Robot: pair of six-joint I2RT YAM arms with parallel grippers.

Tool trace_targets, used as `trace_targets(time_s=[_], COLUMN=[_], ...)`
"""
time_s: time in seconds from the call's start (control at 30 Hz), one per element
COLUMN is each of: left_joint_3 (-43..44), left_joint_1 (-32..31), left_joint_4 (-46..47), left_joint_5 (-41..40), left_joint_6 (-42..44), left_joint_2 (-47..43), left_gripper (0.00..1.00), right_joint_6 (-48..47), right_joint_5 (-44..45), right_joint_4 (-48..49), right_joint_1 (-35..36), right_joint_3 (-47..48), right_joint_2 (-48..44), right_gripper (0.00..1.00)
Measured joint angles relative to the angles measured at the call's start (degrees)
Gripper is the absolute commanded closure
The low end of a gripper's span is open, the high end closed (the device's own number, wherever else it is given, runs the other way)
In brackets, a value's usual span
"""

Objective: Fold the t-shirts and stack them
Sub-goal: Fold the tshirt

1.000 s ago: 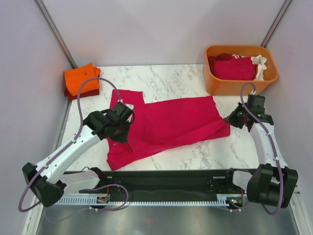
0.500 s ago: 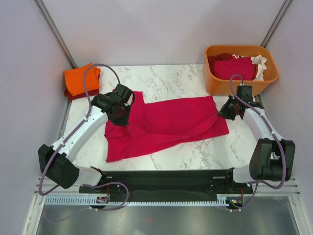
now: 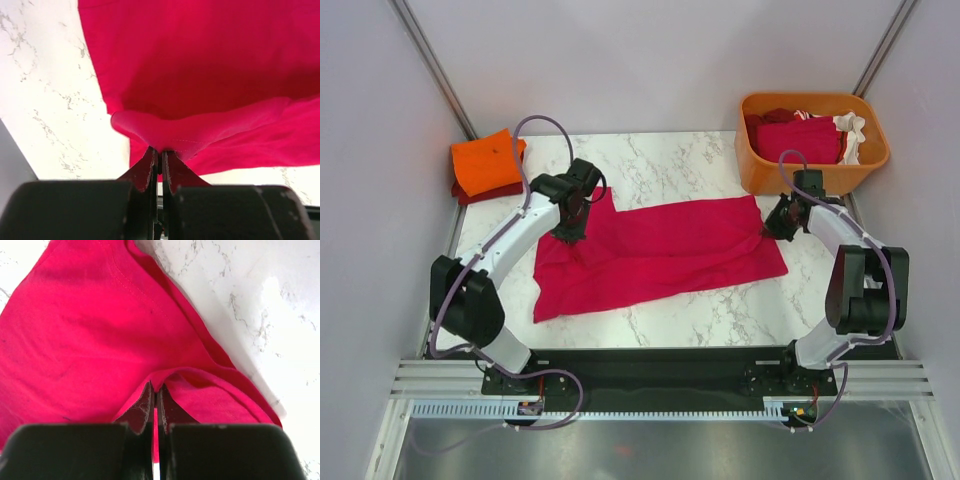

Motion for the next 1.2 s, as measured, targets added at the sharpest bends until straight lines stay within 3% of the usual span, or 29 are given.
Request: trace_targets(time_s=[0.4,0.5,0.6,0.63,0.7,0.8,0.9,1.0,1.03,1.2], left_joint_3=[4.94,5.55,5.68,5.7,6.05,7.04,6.86,3.1,0.44,-13.0], left_joint_1=[2.25,2.89,3.56,3.74,3.87,4.04,4.04,4.04,4.04,4.09], left_joint_4=[1.49,2.14,2.23,2.32,2.58,3.19,3.43,4.07,4.7,5.07], left_joint_5=[-8.09,-9.77,-10.8,-11.26,-12.17,-12.83,-11.89,-8.9,-7.48,-0.15], left_joint_6=[2.21,2.62,2.93,3.13,3.39,2.82,0.26,-3.76,-5.73,-16.17], left_joint_2=[7.96,10.03,12.26,13.07,14.58,15.8,13.6,5.64,0.98,-20.92], left_gripper=[0.98,0.96,0.75,0.65,0.45,0.31,0.27,0.23,0.19,0.2], right_joint_6=[-0.09,-0.09,0.17,0.2,0.11,-0.26,-1.11,-1.75,-1.86,-1.75], right_joint_5=[1.51,2.21,2.56,2.8,3.26,4.0,6.25,8.94,9.68,10.38], right_joint_4=[1.09,1.14,1.25,1.33,1.49,1.49,0.98,-0.35,-0.48,0.07], right_joint_1=[0.81,0.83,0.83,0.85,0.92,0.94,1.16,1.31,1.33,1.4], right_joint_3=[3.69,4.15,4.83,4.96,5.22,5.75,5.92,5.77,5.53,0.5], right_joint_2=[5.79,6.73,7.93,8.24,8.59,8.57,7.37,2.95,0.92,-10.78], right_gripper=[0.98,0.93,0.66,0.47,0.33,0.08,0.02,0.02,0.02,0.02])
